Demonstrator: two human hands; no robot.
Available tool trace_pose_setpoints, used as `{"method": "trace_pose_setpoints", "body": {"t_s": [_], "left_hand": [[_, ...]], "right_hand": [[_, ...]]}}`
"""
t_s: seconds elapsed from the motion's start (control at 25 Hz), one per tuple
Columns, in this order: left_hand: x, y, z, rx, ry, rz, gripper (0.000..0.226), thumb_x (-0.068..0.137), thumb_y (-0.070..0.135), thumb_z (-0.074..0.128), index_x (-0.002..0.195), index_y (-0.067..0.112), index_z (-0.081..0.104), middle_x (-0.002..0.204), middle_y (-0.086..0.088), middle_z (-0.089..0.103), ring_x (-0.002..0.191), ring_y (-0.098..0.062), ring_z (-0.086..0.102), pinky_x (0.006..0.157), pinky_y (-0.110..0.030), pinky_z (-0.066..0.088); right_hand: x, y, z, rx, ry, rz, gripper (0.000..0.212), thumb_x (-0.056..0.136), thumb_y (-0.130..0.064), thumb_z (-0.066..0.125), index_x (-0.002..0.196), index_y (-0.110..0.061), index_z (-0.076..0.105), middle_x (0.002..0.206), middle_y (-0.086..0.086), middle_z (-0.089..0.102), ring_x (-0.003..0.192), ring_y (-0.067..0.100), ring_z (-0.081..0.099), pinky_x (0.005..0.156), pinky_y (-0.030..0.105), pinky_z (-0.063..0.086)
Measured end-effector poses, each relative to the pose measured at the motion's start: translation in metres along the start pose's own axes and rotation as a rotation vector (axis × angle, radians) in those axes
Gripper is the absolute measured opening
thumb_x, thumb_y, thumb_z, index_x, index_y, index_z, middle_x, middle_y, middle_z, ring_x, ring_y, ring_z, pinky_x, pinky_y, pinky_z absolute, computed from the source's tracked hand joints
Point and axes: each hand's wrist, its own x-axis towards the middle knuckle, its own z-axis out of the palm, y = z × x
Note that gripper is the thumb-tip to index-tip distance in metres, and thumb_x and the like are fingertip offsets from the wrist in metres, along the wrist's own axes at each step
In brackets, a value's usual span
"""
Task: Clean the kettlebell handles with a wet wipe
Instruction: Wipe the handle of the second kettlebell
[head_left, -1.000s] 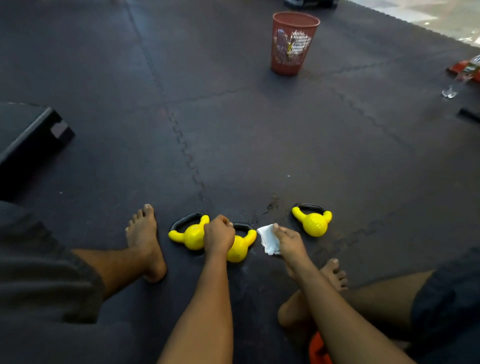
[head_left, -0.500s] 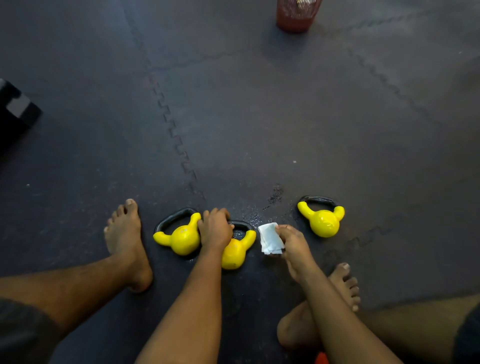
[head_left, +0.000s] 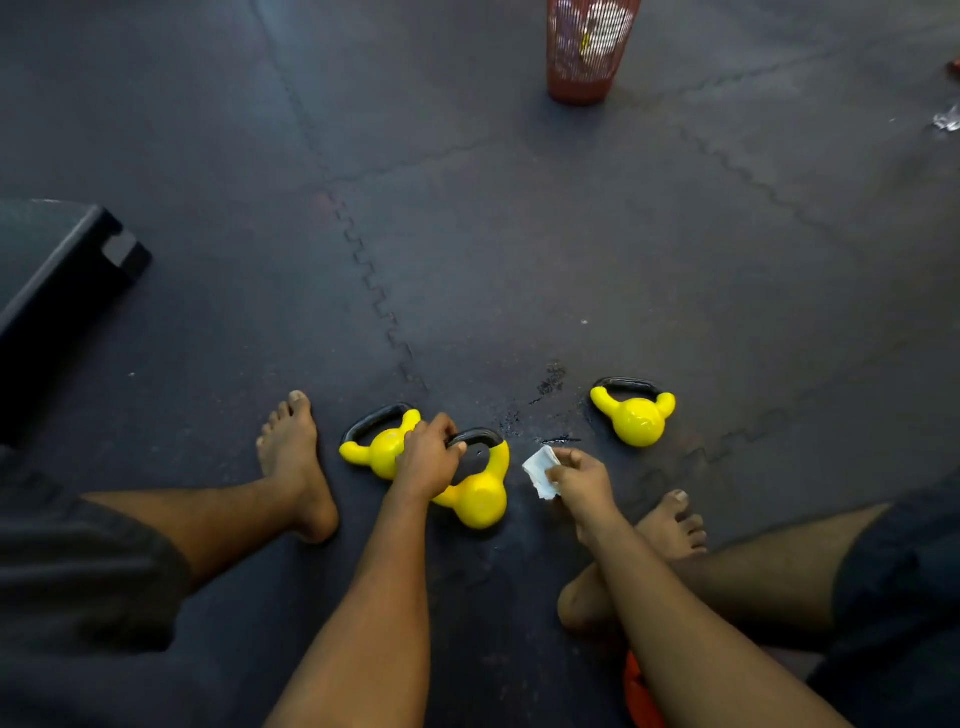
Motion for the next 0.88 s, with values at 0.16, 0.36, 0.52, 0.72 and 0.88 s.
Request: {"method": "trace_pose_setpoints", "body": {"t_s": [0.16, 0.36, 0.52, 0.72, 0.88], "left_hand": [[-0.028, 0.005, 0.003, -0.227, -0.012, -0.014, 0.015, 0.089, 0.028, 0.06, 0.091, 0.042, 0.054, 0.104, -0.007, 0.064, 0.1, -0.027, 0.061, 0.089, -0.046, 0.051], [-0.044, 0.021, 0.017, -0.372, 0.006, 0.079, 0.02, 0.089, 0.017, 0.062, 0.1, 0.032, 0.067, 0.105, -0.005, 0.066, 0.099, -0.021, 0.063, 0.092, -0.042, 0.051], [-0.039, 0.017, 0.024, -0.402, 0.059, 0.092, 0.02, 0.087, 0.018, 0.064, 0.105, 0.028, 0.068, 0.104, -0.004, 0.066, 0.099, -0.019, 0.063, 0.093, -0.04, 0.051], [-0.027, 0.016, 0.023, -0.397, 0.013, 0.105, 0.016, 0.088, 0.023, 0.065, 0.093, 0.038, 0.064, 0.102, -0.002, 0.065, 0.096, -0.015, 0.062, 0.092, -0.037, 0.051], [-0.017, 0.019, 0.025, -0.38, 0.029, 0.087, 0.013, 0.089, 0.022, 0.064, 0.093, 0.034, 0.065, 0.103, -0.002, 0.066, 0.097, -0.015, 0.062, 0.092, -0.037, 0.051]], "right_hand": [[-0.024, 0.002, -0.001, -0.065, 0.11, -0.027, 0.026, 0.074, -0.002, 0.06, 0.094, -0.012, 0.073, 0.085, 0.012, 0.073, 0.071, 0.026, 0.066, 0.062, 0.038, 0.055], [-0.034, -0.006, -0.001, -0.235, 0.113, -0.074, 0.026, 0.081, -0.003, 0.06, 0.097, -0.018, 0.074, 0.088, 0.008, 0.069, 0.083, 0.023, 0.062, 0.066, 0.026, 0.044], [-0.022, -0.004, 0.006, -0.239, -0.082, -0.093, 0.034, 0.08, -0.002, 0.056, 0.103, -0.021, 0.071, 0.083, 0.006, 0.07, 0.076, 0.022, 0.063, 0.063, 0.03, 0.051], [-0.018, 0.011, -0.006, 0.011, -0.392, 0.06, 0.038, 0.082, 0.01, 0.056, 0.112, -0.011, 0.065, 0.091, 0.007, 0.068, 0.082, 0.018, 0.064, 0.066, 0.029, 0.055], [-0.013, 0.017, -0.004, -0.017, -0.238, -0.045, 0.042, 0.081, 0.014, 0.053, 0.116, -0.006, 0.064, 0.09, 0.007, 0.069, 0.076, 0.015, 0.065, 0.062, 0.02, 0.054]]}}
